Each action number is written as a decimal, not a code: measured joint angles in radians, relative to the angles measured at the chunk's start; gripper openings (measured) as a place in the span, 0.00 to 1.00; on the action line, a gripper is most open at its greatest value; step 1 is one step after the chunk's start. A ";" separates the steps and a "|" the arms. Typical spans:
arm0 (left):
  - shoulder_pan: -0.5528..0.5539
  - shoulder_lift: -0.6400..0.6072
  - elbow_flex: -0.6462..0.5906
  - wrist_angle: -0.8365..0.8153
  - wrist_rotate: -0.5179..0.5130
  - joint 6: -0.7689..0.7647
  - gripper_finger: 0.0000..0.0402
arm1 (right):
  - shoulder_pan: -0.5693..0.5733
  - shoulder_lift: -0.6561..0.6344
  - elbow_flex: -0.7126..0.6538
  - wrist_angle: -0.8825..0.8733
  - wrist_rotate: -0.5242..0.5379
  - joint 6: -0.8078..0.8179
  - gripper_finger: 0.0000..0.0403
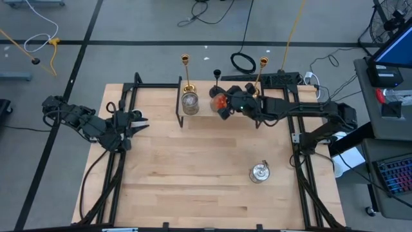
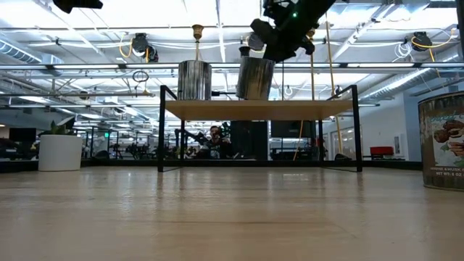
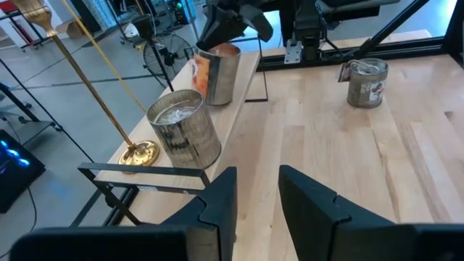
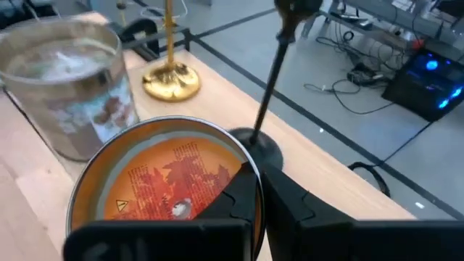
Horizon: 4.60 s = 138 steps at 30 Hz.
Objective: Pick & Place candle stick holders
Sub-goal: Put the orange scented candle aligned with the black candle holder on the shelf, then put the brown scented candle aligned with the golden candle holder on the shelf
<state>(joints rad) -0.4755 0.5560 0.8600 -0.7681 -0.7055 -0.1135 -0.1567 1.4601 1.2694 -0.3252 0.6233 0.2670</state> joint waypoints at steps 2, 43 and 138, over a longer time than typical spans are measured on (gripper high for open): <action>0.000 0.000 0.000 0.000 0.000 0.004 0.27 | -0.010 0.004 0.001 0.008 -0.024 0.008 0.01; 0.000 0.000 0.000 -0.014 0.000 0.005 0.27 | -0.059 0.010 0.000 0.186 -0.130 -0.104 0.26; 0.000 0.000 0.000 -0.040 0.000 -0.026 0.27 | 0.556 -0.096 -0.223 -0.406 -0.672 0.644 0.30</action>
<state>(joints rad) -0.4759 0.5560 0.8604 -0.8085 -0.7055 -0.1398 0.3992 1.3640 1.0466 -0.7315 -0.0490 0.9112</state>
